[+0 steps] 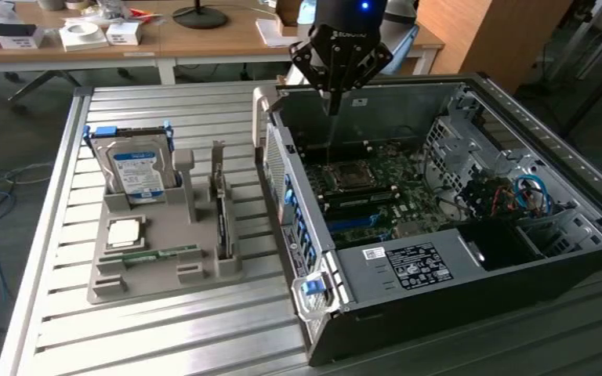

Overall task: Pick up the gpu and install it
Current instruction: 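Reach for the gpu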

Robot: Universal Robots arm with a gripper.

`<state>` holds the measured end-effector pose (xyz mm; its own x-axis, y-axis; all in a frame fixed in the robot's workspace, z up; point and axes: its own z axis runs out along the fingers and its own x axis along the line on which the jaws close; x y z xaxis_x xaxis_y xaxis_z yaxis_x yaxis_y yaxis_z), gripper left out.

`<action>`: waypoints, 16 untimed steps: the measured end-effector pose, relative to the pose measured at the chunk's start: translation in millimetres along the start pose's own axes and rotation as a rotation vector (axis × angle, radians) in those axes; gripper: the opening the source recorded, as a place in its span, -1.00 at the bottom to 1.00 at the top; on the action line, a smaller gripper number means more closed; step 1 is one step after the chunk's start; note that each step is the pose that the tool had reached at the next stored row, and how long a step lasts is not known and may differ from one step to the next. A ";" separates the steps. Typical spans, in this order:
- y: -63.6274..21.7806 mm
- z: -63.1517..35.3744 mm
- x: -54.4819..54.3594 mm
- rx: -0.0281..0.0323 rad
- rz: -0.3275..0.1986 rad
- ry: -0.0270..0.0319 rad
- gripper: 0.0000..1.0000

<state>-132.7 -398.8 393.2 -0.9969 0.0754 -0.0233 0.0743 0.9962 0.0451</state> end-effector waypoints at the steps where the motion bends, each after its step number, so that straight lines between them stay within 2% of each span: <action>1: -0.1 0.0 1.8 0.0000 0.000 0.0000 -0.79; 16: -2.8 -0.1 37.4 0.0000 0.000 0.0000 -0.79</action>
<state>-170.2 -398.9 392.3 -0.9969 0.0752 -0.0233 0.0741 0.9962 0.0450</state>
